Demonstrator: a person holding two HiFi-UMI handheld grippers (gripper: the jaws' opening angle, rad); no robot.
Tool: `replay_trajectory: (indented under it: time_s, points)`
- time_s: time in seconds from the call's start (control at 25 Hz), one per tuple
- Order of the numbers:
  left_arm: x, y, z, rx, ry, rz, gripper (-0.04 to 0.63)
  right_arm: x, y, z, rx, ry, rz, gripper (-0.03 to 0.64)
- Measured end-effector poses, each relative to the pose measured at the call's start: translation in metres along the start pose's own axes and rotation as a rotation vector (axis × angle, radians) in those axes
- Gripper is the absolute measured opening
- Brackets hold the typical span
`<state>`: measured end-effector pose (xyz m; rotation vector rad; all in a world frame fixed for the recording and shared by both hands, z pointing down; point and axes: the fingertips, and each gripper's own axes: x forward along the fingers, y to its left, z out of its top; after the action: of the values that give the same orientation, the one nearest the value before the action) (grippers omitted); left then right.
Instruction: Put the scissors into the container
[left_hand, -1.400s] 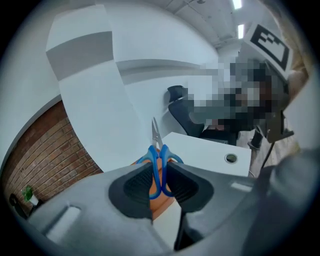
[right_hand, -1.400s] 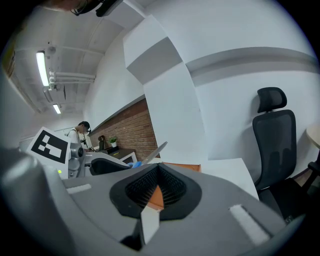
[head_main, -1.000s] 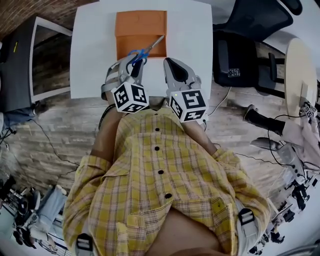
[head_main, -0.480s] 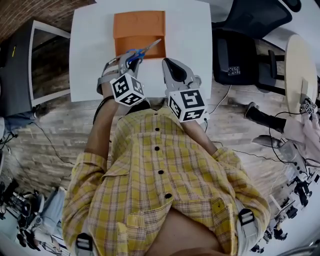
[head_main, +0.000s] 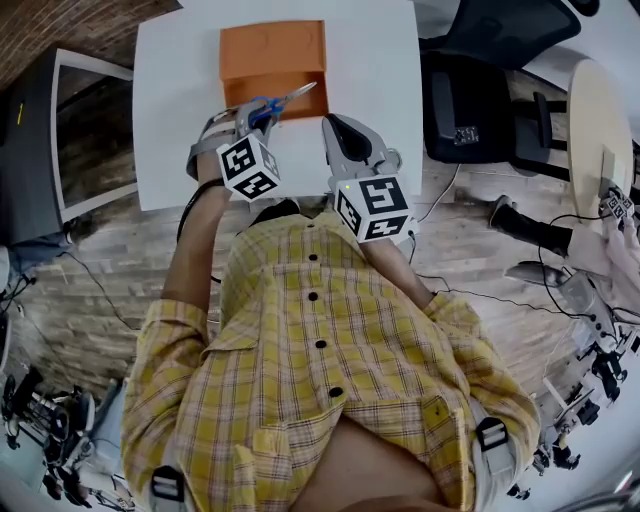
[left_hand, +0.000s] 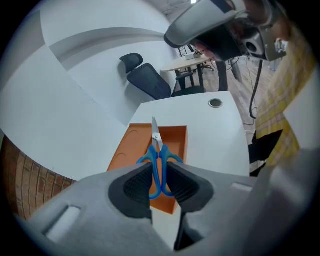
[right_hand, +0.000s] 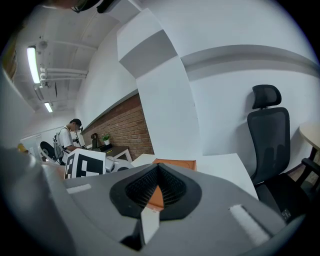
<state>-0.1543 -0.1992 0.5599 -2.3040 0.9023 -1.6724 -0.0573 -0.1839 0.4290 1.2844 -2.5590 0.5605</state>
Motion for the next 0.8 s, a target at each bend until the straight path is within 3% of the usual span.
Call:
replay_trajectory:
  time_s: [0.8]
  points:
    - [0.054,-0.005,-0.027,0.114,0.083,-0.148,0.094,0.022,0.001,-0.005,0.013,0.013,-0.030,0.006]
